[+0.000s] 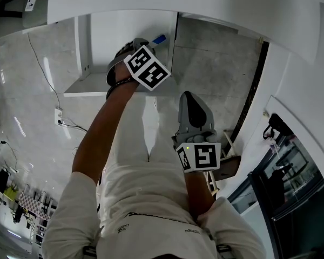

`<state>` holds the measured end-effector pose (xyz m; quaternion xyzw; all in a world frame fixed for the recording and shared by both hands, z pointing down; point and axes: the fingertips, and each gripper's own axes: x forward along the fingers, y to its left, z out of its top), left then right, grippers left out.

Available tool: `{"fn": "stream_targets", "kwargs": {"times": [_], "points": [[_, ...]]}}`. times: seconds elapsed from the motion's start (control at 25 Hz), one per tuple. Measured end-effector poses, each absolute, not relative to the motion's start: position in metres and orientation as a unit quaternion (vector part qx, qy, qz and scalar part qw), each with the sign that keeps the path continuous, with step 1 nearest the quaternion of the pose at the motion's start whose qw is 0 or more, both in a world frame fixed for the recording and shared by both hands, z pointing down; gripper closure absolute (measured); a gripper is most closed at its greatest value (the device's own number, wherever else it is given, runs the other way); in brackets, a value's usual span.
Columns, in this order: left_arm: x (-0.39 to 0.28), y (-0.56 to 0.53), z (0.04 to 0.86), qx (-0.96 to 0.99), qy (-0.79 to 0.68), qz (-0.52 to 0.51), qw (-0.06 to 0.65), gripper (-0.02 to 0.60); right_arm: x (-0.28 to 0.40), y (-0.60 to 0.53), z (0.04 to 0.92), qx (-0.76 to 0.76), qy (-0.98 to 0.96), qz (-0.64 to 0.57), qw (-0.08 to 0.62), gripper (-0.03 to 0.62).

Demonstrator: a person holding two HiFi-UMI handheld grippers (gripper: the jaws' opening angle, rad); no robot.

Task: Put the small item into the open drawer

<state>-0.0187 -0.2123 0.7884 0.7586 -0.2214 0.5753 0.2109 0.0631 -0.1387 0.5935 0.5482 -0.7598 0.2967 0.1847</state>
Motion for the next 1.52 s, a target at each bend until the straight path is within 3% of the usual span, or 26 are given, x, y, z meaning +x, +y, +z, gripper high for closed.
{"fn": "stream_targets", "kwargs": {"times": [0.48, 0.96, 1.52], "points": [[-0.015, -0.213, 0.788, 0.76, -0.222, 0.57, 0.219, 0.431, 0.067, -0.138, 0.593, 0.546, -0.761, 0.299, 0.183, 0.595], [-0.019, -0.219, 0.771, 0.756, -0.247, 0.568, 0.214, 0.43, 0.064, -0.139, 0.582, 0.544, -0.767, 0.287, 0.181, 0.595], [-0.012, -0.225, 0.691, 0.766, -0.288, 0.541, 0.193, 0.437, 0.072, -0.147, 0.532, 0.545, -0.78, 0.259, 0.164, 0.595]]}}
